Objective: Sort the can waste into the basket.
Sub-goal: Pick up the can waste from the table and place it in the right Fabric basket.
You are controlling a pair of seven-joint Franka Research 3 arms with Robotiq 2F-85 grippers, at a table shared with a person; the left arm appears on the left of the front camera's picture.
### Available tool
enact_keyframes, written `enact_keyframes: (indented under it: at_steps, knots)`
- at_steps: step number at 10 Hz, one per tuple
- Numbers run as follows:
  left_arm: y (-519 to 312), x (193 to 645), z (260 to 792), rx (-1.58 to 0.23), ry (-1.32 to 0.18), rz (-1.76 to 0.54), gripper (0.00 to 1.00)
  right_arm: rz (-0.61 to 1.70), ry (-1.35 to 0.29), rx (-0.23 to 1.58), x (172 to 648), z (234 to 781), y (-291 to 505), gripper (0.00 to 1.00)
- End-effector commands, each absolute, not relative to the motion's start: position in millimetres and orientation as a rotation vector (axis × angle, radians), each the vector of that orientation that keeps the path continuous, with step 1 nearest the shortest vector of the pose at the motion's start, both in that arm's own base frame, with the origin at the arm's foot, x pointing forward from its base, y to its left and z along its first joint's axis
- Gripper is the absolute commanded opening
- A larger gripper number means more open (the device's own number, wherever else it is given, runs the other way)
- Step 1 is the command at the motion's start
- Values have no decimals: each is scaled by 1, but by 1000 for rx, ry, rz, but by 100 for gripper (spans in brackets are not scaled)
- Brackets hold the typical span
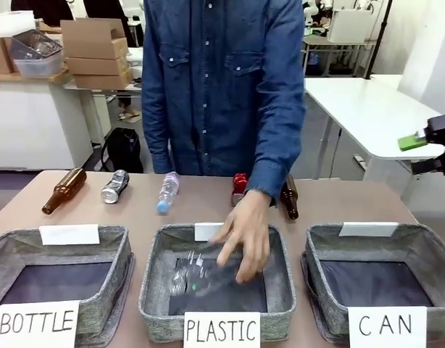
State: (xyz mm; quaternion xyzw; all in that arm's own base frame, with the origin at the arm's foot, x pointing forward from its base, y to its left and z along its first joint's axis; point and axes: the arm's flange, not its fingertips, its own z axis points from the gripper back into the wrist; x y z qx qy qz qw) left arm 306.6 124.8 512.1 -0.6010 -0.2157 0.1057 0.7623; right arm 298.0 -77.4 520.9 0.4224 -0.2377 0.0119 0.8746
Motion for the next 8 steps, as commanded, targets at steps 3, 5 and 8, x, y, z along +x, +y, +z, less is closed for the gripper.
enact_keyframes:
  at_steps: [3,5,8]
  knots:
    - [125,307,512,-1322,-487,209,100,89,-501,826,297,508,-40,100]
    - [125,307,512,-1322,-487,209,100,139,-417,765,331,513,-11,100]
    - [125,307,512,-1322,-487,209,100,0,-526,806,289,509,-56,100]
